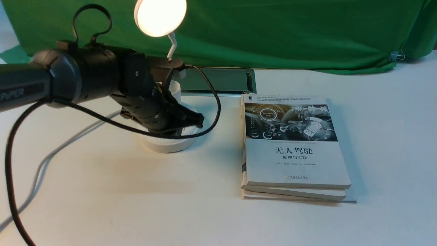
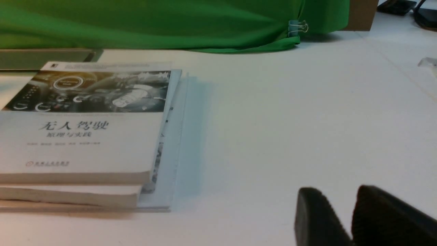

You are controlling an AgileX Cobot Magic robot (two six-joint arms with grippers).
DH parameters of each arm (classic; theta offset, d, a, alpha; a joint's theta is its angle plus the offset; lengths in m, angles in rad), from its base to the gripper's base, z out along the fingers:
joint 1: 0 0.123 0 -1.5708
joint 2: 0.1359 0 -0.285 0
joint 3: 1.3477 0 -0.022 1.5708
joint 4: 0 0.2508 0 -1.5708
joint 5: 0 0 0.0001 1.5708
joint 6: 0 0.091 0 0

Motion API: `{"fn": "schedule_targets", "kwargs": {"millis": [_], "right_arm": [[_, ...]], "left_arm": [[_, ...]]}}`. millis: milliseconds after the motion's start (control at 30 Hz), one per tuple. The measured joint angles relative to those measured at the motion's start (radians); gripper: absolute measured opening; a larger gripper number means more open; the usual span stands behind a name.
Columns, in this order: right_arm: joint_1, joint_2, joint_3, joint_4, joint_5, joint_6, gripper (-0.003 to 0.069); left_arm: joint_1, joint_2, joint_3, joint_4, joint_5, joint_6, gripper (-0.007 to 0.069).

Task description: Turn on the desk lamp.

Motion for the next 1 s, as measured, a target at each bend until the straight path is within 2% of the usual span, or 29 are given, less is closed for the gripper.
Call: {"fn": "schedule_targets", "kwargs": {"millis": [33, 67, 133, 233, 400, 467, 533, 567, 633, 733, 1000], "right_arm": [[0.000, 0.000, 0.000, 0.000, 0.000, 0.000, 0.0238], [0.000, 0.000, 0.000, 0.000, 0.000, 0.000, 0.0238], [0.000, 0.000, 0.000, 0.000, 0.000, 0.000, 0.0238], [0.000, 0.000, 0.000, 0.000, 0.000, 0.000, 0.0238], [0.000, 0.000, 0.000, 0.000, 0.000, 0.000, 0.0238], [0.000, 0.000, 0.000, 0.000, 0.000, 0.000, 0.0238], [0.000, 0.000, 0.000, 0.000, 0.000, 0.000, 0.0238], [0.000, 0.000, 0.000, 0.000, 0.000, 0.000, 0.0238], [0.000, 0.000, 0.000, 0.000, 0.000, 0.000, 0.0238], [0.000, 0.000, 0.000, 0.000, 0.000, 0.000, 0.0238], [0.000, 0.000, 0.000, 0.000, 0.000, 0.000, 0.0238]], "left_arm": [[0.000, -0.007, 0.013, -0.029, 0.040, 0.031, 0.0000], [0.000, -0.045, 0.059, -0.108, 0.099, 0.109, 0.0000], [0.000, -0.076, 0.088, -0.156, 0.125, 0.153, 0.0000], [0.000, -0.254, 0.200, -0.316, 0.151, 0.322, 0.0000], [0.000, -0.597, 0.363, -0.448, 0.007, 0.502, 0.0000], [0.000, -0.828, 0.494, -0.492, -0.178, 0.599, 0.0000], [0.000, -0.978, 0.599, -0.500, -0.318, 0.631, 0.0000], [0.000, -0.992, 0.610, -0.500, -0.332, 0.631, 0.0000], [0.000, -1.155, 0.752, -0.503, -0.494, 0.641, 0.0000], [0.000, -1.286, 0.894, -0.503, -0.626, 0.643, 0.0000], [0.000, -1.459, 1.175, -0.486, -0.754, 0.665, 0.0000]]}}
